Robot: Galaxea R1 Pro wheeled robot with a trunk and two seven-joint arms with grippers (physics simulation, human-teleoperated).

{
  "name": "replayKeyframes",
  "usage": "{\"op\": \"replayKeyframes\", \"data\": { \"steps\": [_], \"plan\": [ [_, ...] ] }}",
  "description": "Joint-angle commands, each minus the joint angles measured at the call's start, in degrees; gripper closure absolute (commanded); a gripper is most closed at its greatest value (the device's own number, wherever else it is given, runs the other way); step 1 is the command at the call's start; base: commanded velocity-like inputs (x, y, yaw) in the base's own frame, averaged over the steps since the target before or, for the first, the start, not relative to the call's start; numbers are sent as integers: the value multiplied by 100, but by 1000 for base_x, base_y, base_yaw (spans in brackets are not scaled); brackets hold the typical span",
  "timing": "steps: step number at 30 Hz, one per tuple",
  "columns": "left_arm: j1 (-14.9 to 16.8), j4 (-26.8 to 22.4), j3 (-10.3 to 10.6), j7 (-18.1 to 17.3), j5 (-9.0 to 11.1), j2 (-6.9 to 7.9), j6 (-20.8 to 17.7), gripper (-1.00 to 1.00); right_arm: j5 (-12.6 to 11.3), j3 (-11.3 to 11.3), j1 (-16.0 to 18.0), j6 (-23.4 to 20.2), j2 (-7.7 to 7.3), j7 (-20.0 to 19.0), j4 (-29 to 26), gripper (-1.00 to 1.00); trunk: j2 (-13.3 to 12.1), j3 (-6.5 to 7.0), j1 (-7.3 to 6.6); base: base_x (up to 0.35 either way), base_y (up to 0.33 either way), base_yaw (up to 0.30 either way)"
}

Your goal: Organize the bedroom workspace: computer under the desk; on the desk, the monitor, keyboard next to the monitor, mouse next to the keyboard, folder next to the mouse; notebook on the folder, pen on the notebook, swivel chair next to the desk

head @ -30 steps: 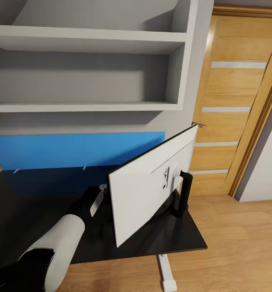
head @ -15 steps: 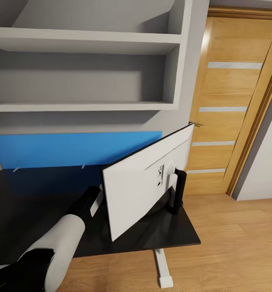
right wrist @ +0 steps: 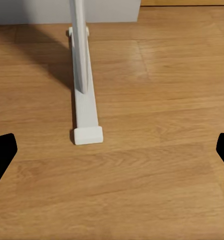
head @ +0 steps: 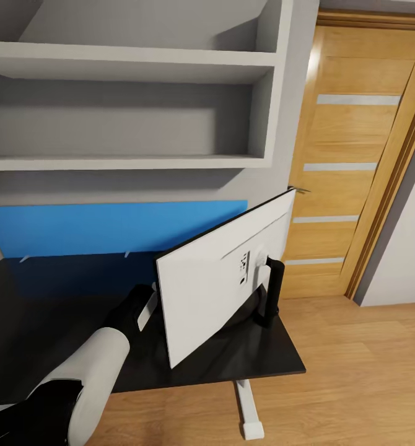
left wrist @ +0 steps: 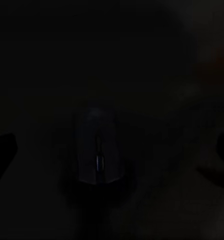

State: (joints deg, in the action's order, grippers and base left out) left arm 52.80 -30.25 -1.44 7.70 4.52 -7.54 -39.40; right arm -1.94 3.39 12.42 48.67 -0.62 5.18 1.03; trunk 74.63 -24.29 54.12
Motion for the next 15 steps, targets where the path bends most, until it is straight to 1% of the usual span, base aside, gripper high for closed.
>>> {"op": "replayKeyframes", "data": {
  "steps": [1, 8, 15],
  "plan": [
    [3, -7, -15, 39, 49, -3, -24, -100, -17, 39, 6, 20, 1, 27, 11, -100, 4, -6, 0, 0, 0, 0],
    [3, -7, -15, 39, 49, -2, -24, -100, -17, 39, 6, 20, 1, 27, 11, -100, 4, -6, 0, -59, -63, 0],
    [3, -13, -15, 39, 49, -2, -24, -100, -17, 39, 6, 20, 1, 27, 11, -100, 4, -6, 0, -18, -19, 0]
  ]
}}
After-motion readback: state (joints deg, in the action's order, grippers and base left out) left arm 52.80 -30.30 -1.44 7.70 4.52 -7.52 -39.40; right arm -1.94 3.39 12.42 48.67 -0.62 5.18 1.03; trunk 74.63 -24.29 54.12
